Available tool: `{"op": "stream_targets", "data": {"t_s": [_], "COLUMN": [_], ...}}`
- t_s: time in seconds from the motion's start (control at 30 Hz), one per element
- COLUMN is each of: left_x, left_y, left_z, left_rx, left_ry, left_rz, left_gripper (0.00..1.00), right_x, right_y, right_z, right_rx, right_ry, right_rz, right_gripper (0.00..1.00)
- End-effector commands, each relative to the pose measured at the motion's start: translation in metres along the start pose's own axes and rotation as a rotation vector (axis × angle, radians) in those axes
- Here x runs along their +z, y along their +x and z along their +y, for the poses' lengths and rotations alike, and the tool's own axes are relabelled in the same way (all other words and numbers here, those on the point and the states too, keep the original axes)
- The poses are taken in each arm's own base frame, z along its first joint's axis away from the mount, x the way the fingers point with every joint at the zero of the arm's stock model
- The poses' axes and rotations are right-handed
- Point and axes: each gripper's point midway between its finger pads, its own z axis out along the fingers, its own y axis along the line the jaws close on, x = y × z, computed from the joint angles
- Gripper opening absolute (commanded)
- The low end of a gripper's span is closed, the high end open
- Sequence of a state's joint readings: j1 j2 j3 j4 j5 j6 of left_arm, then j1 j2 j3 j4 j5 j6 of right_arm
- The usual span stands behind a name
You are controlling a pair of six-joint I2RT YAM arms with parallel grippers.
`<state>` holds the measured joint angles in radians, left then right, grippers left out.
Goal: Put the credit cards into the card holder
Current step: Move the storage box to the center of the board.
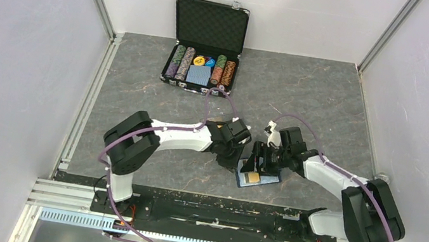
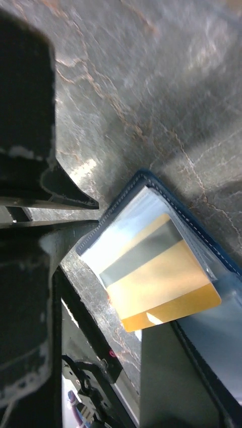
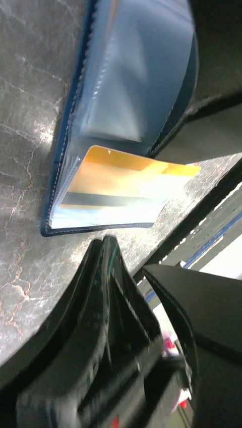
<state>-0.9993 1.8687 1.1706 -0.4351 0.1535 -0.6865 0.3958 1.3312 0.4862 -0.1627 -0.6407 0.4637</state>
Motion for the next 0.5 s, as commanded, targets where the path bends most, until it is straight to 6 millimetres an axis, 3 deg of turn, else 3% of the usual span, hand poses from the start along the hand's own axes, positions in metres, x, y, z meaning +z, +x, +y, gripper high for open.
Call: {"op": "stream_targets", "data": {"t_s": [0.0,0.23,0.47], "left_x": [-0.046,-0.069,-0.057], "left_y": [-0.035,-0.054,-0.068], "left_z": [-0.006,0.001,-0.001], "left_rx": [0.047,0.068,0.087], "left_ry": [-0.016,-0.058,-0.044], "left_rz": [-0.186,-0.246,-0.203], "left_gripper": [0.23,0.34,0.32], "right_x": [-0.016,-0.023,-0.023], "right_y": [-0.008,-0.014,-0.012], "right_z": [-0.015,-0.012,-0.015], "right_rx": [-0.089,-0.115,-0.110], "right_ry": [0.167,0.181,0.193], "right_rz": [-0.007,-0.035,-0.038], "right_gripper": [0.77,0.90,0.93]}}
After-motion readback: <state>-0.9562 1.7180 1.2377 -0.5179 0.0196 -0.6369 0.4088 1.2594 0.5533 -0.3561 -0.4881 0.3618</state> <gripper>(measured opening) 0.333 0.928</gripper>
